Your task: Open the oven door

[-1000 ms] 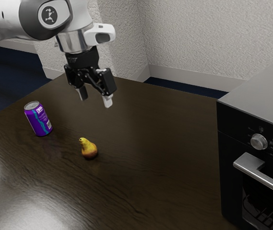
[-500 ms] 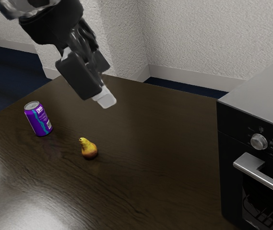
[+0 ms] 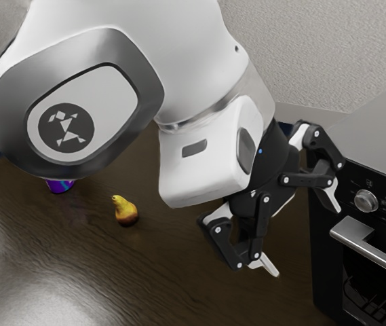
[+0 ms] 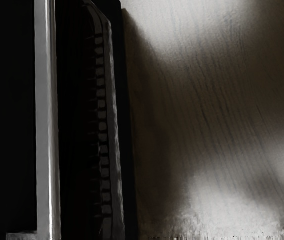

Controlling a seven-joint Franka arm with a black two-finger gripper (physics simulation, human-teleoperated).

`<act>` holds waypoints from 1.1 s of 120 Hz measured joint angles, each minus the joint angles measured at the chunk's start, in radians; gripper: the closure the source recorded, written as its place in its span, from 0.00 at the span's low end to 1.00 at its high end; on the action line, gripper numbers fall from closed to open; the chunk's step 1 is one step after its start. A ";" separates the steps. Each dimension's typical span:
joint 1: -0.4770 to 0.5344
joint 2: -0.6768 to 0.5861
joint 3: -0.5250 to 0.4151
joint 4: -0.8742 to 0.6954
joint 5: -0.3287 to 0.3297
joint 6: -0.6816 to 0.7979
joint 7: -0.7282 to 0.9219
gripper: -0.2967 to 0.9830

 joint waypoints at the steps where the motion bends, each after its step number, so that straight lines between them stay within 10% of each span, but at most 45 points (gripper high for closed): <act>1: 0.000 -0.001 0.000 -0.004 0.003 0.002 0.005 0.23; 132: -0.006 0.051 -0.051 -0.175 0.124 0.292 0.326 0.23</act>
